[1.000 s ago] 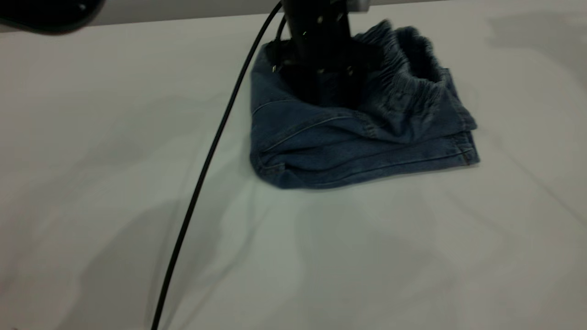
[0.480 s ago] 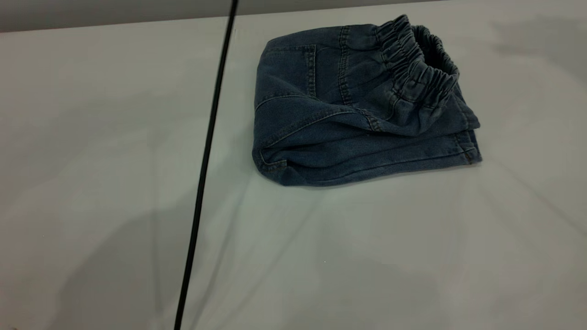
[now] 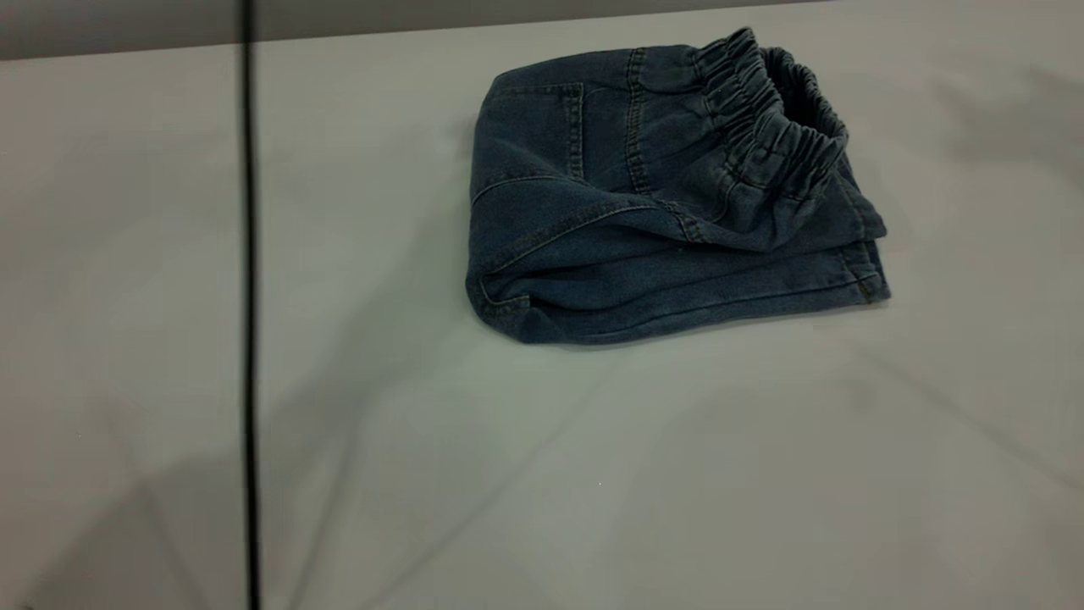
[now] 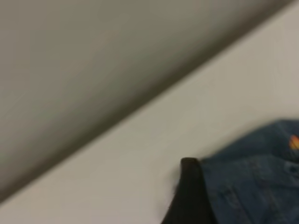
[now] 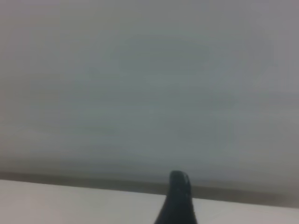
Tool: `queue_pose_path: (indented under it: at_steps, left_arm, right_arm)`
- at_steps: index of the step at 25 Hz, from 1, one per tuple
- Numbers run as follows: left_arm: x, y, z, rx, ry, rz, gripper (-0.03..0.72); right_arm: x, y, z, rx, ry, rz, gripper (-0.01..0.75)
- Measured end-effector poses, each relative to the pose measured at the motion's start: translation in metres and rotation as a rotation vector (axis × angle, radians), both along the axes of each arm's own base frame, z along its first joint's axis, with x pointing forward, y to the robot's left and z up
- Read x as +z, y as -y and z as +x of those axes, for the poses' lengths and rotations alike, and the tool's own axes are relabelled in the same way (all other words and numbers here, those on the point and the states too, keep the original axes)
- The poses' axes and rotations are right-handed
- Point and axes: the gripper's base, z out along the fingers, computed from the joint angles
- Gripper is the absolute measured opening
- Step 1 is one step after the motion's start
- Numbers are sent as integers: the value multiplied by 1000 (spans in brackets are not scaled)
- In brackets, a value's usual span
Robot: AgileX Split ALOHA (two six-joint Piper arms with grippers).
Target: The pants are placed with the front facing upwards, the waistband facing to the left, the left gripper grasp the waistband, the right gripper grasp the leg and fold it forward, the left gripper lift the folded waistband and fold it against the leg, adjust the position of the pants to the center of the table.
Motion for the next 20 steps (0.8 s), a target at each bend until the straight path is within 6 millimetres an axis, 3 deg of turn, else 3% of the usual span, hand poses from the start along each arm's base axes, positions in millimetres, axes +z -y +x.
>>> queue_pose_path:
  at_steps: [6,10,15,20]
  left_arm:
    - [62,-23,-32,10,118,-62,509]
    - [86,-35,-52,11,153,-86,509]
    - [99,-52,-77,13,136,-76,509]
    - [104,-73,-109,42,90,-86,509]
  right_arm:
    - [18,-6,-49,37,19,-4,518]
    - [23,-8,-88,45,19,-34,518]
    - [21,-12,-141,59,20,-58,518]
    - [5,-18,-184,95,-3,-44,518]
